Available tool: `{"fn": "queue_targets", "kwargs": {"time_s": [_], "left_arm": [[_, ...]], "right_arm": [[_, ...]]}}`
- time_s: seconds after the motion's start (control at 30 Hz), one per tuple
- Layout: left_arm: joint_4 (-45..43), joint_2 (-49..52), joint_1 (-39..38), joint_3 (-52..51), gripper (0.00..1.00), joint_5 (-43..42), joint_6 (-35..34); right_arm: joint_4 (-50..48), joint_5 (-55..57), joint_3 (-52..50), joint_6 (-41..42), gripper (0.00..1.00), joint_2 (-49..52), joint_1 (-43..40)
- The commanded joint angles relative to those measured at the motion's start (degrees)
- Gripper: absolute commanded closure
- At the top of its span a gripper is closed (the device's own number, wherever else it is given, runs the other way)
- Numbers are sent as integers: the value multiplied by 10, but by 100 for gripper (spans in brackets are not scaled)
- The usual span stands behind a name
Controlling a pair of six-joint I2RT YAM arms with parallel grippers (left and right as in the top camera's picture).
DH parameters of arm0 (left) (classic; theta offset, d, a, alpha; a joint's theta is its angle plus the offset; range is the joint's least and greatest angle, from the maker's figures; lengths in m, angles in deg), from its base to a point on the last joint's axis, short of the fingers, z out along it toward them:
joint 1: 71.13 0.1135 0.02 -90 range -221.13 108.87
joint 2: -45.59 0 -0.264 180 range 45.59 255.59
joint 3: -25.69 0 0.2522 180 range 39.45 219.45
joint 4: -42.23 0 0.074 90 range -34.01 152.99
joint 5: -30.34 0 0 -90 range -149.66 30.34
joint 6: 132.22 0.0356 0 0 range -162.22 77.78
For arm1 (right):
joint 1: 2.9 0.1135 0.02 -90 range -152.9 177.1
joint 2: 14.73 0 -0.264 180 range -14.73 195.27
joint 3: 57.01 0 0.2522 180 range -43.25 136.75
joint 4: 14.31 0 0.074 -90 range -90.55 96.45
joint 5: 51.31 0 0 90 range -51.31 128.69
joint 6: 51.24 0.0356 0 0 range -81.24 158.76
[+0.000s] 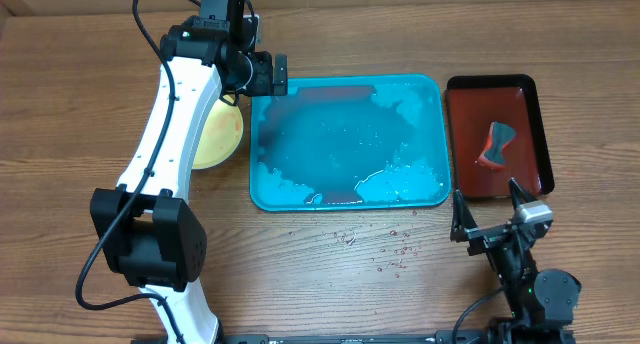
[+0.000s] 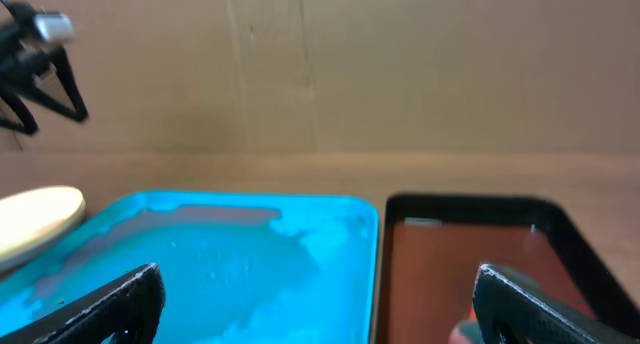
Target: Clean dirty plates on tray and stack at the side
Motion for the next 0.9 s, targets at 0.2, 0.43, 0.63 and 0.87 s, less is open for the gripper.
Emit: {"fn": "queue_targets", "kwargs": {"time_s": [0.2, 0.43, 0.63, 0.87], "left_arm": [[0, -9, -2, 9, 0, 2, 13], [0, -9, -2, 9, 0, 2, 13], [0, -9, -2, 9, 0, 2, 13], [9, -9, -2, 9, 0, 10, 13]], "right_arm": [[-6, 4, -6, 8, 0, -7, 3], [-6, 4, -6, 8, 0, -7, 3], [-6, 4, -6, 8, 0, -7, 3], [-6, 4, -6, 8, 0, -7, 3]]}}
